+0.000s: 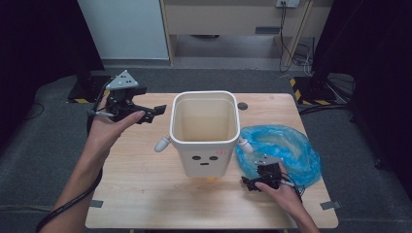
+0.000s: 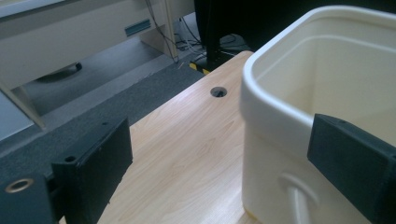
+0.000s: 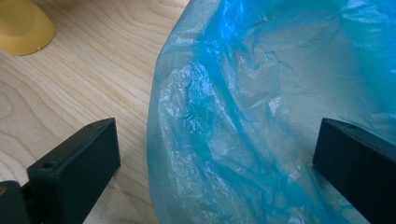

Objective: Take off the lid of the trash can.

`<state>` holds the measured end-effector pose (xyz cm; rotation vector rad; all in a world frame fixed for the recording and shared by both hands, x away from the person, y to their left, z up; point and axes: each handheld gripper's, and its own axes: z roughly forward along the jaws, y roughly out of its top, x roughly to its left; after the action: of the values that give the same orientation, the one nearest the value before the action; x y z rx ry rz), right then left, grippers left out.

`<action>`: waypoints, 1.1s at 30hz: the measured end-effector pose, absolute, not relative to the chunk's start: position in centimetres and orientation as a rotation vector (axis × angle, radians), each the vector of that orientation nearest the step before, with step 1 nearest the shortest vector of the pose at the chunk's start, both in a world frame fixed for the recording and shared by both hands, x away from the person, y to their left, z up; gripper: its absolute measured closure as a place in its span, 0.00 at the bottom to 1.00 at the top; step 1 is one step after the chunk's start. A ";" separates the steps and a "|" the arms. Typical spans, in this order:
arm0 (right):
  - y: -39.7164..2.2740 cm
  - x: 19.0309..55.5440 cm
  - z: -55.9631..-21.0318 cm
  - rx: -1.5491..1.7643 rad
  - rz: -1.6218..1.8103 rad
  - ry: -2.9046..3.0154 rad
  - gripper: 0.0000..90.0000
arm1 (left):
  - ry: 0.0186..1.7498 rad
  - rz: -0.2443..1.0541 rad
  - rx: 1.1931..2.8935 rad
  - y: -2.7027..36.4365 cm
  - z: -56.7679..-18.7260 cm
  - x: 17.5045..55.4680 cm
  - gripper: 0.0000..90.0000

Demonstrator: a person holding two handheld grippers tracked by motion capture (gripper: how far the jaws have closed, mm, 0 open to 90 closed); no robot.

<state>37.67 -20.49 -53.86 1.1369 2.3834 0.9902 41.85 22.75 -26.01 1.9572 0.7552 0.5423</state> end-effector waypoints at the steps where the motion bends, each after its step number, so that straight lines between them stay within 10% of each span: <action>1: -20.5 37.7 -53.9 1.136 0.991 2.383 0.01 | 0.750 0.544 1.959 22.4 -25.8 41.9 0.07; 13: -20.6 37.7 -53.9 1.141 0.995 2.384 0.01 | 0.726 0.539 1.958 19.0 -24.8 43.4 0.16; 33: -20.7 37.7 -53.8 1.140 0.997 2.390 0.01 | 0.783 0.537 1.973 16.9 -26.7 44.9 0.60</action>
<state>37.72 -20.67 -53.85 1.1399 2.3900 0.9969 44.95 16.92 -26.68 1.9730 0.7829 0.5367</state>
